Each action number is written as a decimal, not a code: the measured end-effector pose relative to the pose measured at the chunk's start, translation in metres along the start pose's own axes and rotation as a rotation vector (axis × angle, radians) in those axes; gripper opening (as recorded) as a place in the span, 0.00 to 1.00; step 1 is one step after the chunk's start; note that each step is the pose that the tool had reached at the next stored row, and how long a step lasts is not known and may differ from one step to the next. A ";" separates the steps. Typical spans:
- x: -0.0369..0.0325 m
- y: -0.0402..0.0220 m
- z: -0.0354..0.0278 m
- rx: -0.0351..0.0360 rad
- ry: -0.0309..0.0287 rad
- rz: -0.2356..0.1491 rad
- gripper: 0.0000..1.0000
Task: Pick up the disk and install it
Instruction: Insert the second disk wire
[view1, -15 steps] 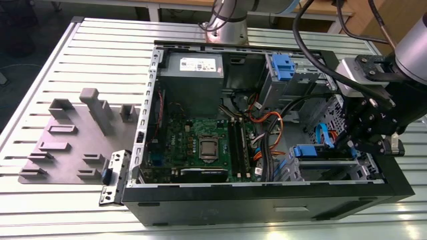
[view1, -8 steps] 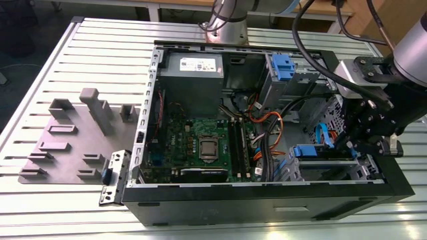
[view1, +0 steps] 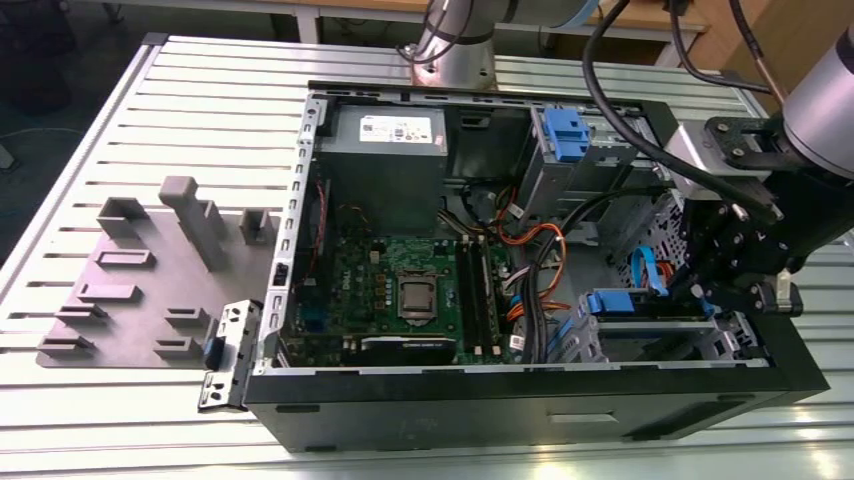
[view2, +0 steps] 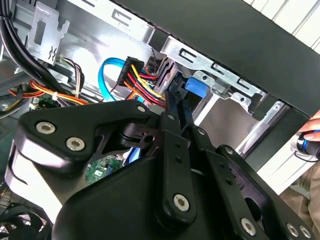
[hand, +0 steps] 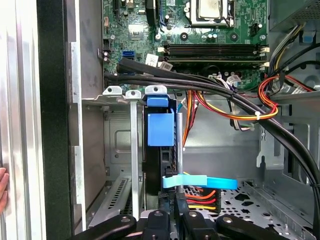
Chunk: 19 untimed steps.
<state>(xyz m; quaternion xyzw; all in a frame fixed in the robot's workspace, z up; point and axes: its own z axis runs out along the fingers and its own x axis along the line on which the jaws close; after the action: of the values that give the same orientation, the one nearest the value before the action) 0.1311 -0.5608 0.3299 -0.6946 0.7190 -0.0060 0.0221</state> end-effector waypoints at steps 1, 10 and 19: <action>0.0000 0.0000 0.0001 0.0000 -0.0001 0.000 0.17; 0.0000 0.0001 0.0018 0.0000 -0.0001 0.000 0.17; 0.0001 0.0001 0.0031 0.0000 0.0001 0.000 0.17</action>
<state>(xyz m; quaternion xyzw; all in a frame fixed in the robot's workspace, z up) 0.1311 -0.5608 0.3268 -0.6946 0.7190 -0.0060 0.0221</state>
